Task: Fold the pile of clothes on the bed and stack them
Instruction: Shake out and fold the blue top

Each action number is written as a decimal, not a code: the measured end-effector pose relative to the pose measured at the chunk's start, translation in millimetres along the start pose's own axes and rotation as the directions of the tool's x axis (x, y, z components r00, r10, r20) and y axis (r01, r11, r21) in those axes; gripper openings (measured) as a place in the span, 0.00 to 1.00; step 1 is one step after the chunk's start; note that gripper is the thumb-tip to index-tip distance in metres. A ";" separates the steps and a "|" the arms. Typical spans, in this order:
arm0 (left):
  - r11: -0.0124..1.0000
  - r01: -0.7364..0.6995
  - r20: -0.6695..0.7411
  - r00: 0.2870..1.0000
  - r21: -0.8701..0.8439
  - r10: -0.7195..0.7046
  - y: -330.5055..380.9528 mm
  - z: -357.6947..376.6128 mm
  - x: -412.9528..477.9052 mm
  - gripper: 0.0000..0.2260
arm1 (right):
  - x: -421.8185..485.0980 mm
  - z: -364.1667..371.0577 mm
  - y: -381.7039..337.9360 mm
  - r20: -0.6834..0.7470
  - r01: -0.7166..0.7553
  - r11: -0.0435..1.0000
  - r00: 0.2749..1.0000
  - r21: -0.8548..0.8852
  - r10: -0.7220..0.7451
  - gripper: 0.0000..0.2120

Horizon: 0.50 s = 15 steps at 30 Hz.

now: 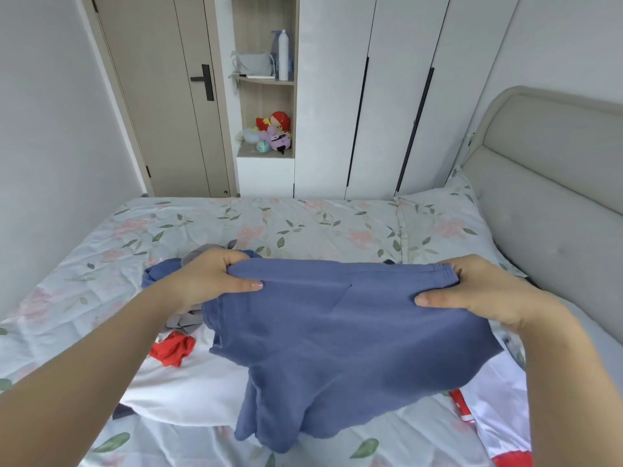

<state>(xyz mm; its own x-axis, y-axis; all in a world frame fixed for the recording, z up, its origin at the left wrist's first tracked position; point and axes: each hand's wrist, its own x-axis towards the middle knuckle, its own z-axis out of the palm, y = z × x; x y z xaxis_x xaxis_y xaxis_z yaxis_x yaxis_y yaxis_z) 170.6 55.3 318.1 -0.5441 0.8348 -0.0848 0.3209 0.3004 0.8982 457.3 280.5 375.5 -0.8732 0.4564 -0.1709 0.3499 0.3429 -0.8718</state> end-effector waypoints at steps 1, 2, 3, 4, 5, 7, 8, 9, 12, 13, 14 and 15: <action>0.997 0.030 0.036 0.999 -0.069 -0.028 3.9 -1.8 2.6 0.14 | -1.7 -4.5 4.2 -0.065 0.034 0.997 0.997 0.068 -0.030 0.08; 0.993 0.053 0.067 0.997 -0.106 -0.046 6.5 -2.3 7.0 0.16 | -2.6 -9.6 8.5 -0.136 0.074 0.991 0.989 0.109 -0.059 0.05; 0.994 0.060 0.085 0.995 -0.091 -0.053 8.2 -1.9 12.4 0.16 | -2.0 -13.4 11.9 -0.202 0.105 0.987 0.976 0.121 -0.080 0.05; 0.998 0.058 0.084 0.995 -0.017 -0.056 8.8 0.6 19.7 0.14 | 0.7 -16.8 16.7 -0.257 0.120 0.985 0.963 0.121 -0.086 0.07; 0.994 0.053 0.061 0.996 0.095 -0.059 8.2 5.8 29.2 0.11 | 5.1 -20.2 23.1 -0.296 0.115 0.986 0.952 0.125 -0.073 0.09; 0.940 0.050 0.001 0.999 0.337 -0.054 4.2 21.5 51.8 0.12 | 18.8 -24.5 38.4 -0.361 0.052 0.991 0.933 0.122 -0.005 0.10; 0.890 0.047 -0.021 0.999 0.453 -0.042 3.3 31.0 63.0 0.13 | 27.0 -26.1 46.3 -0.392 0.012 0.996 0.920 0.090 0.024 0.08; 0.831 0.044 -0.046 0.999 0.554 -0.023 3.8 40.5 73.7 0.12 | 36.2 -28.2 54.3 -0.425 -0.030 0.999 0.905 0.024 0.037 0.06; 0.751 0.101 -0.176 0.984 0.652 0.020 16.2 63.3 102.9 0.08 | 60.3 -40.1 70.5 -0.557 -0.095 0.987 0.830 -0.127 0.008 0.06; 0.779 0.117 -0.224 0.974 0.617 0.031 25.1 70.1 111.6 0.08 | 65.7 -47.3 71.3 -0.614 -0.069 0.989 0.789 -0.129 -0.025 0.08; 0.828 0.120 -0.269 0.962 0.548 0.039 36.6 75.9 120.8 0.08 | 69.8 -55.9 69.7 -0.669 -0.024 0.992 0.740 -0.127 -0.068 0.10; 0.897 0.108 -0.318 0.947 0.428 0.037 49.7 81.1 129.4 0.09 | 72.3 -65.8 65.5 -0.718 0.027 0.991 0.687 -0.131 -0.113 0.10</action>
<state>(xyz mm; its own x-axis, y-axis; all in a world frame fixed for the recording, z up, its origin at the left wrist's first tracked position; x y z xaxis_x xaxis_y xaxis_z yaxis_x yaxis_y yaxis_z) 179.0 215.7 316.8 -0.7498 0.6555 0.0902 0.5608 0.5572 0.6124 439.5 389.9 336.2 -0.3954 0.8642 0.3111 0.3679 0.4593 -0.8085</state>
